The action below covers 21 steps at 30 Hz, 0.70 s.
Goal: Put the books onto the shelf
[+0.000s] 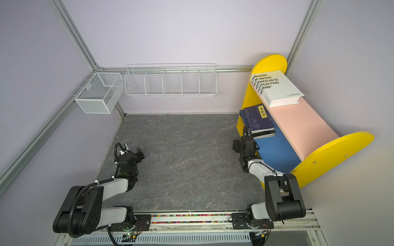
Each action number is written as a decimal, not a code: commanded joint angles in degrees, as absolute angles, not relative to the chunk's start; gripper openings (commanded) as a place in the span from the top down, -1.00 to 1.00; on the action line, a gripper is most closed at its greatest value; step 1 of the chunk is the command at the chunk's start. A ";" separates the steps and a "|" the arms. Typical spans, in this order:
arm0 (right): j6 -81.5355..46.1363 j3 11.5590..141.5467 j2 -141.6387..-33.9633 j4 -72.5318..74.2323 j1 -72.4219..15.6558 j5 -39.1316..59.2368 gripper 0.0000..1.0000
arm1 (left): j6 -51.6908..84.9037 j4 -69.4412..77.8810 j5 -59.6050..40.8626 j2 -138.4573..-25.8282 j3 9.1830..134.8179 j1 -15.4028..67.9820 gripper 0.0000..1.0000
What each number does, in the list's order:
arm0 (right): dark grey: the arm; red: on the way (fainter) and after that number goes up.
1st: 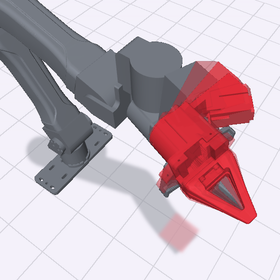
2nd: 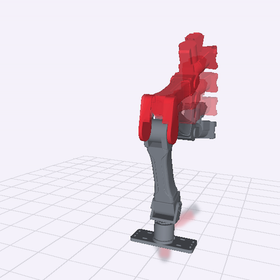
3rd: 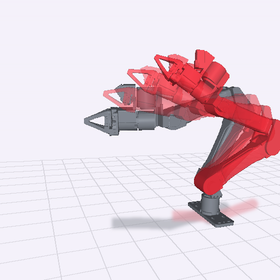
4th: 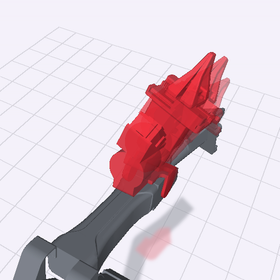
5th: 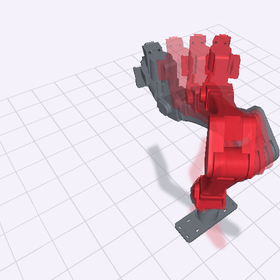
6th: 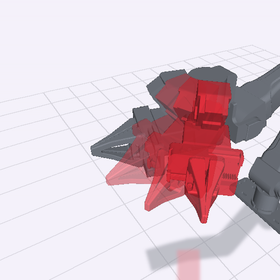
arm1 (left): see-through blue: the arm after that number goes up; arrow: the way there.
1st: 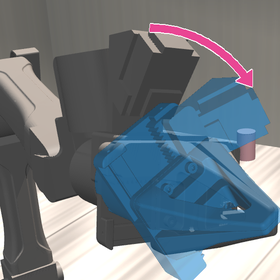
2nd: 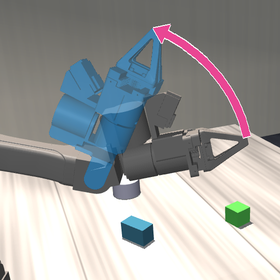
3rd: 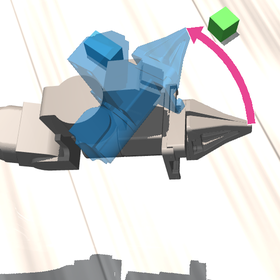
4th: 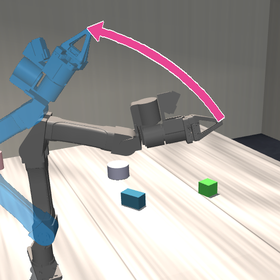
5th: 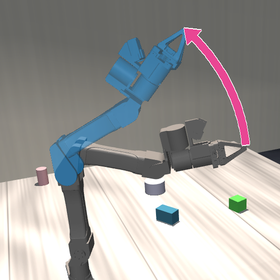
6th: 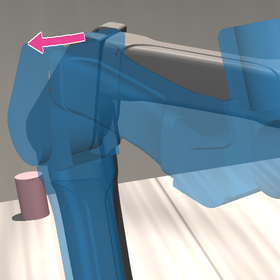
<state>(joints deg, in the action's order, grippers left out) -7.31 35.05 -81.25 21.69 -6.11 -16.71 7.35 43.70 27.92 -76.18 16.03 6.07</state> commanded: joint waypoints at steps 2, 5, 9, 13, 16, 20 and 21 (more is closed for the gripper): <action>-8.11 31.91 -84.26 38.79 -2.33 -13.42 -0.78 | 4.25 58.16 27.71 -82.46 15.42 6.15 -0.99; -9.65 30.59 -87.42 43.57 -0.61 -12.27 -0.78 | 1.91 64.94 23.99 -88.83 15.30 6.15 -0.98; -10.50 30.25 -90.96 46.66 0.17 -11.70 -0.78 | 3.46 55.87 25.34 -86.84 18.79 6.07 -0.99; -10.48 29.75 -87.19 44.85 0.11 -12.30 -0.78 | 1.88 55.18 24.97 -89.78 21.63 6.06 -0.99; -9.01 28.81 -80.86 41.51 0.26 -11.17 -0.78 | 2.75 52.43 25.05 -88.98 22.28 5.98 -0.99; -5.40 27.96 -74.45 32.75 0.20 -7.85 -0.78 | 2.57 53.27 24.79 -89.30 22.10 5.80 -0.99; -5.32 27.24 -73.31 31.51 0.25 -7.48 -0.78 | 2.47 53.66 24.77 -89.42 22.00 5.80 -0.99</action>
